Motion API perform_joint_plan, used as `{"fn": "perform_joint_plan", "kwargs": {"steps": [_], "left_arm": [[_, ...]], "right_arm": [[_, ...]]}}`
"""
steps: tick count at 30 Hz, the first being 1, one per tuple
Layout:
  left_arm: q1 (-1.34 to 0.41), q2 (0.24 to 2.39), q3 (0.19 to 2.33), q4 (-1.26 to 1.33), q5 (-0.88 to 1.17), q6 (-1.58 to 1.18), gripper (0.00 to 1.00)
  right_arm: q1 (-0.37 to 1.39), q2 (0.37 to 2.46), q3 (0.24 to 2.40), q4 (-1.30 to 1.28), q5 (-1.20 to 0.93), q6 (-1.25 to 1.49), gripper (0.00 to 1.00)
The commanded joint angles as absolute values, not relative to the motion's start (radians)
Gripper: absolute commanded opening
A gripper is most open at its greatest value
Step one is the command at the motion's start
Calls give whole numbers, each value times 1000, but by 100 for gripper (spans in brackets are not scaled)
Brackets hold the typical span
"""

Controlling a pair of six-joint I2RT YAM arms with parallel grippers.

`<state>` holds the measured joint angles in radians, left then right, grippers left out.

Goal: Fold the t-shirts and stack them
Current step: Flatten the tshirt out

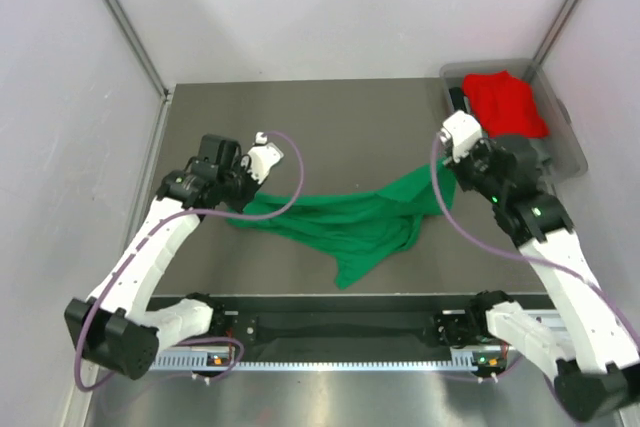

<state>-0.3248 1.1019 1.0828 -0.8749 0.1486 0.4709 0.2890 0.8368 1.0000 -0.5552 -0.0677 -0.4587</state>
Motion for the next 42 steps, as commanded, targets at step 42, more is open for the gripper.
{"fn": "perform_joint_plan", "kwargs": {"steps": [42], "left_arm": [[-321, 1963, 1371, -752, 248, 318, 27]], "right_arm": [[167, 980, 834, -476, -52, -396, 0]]}}
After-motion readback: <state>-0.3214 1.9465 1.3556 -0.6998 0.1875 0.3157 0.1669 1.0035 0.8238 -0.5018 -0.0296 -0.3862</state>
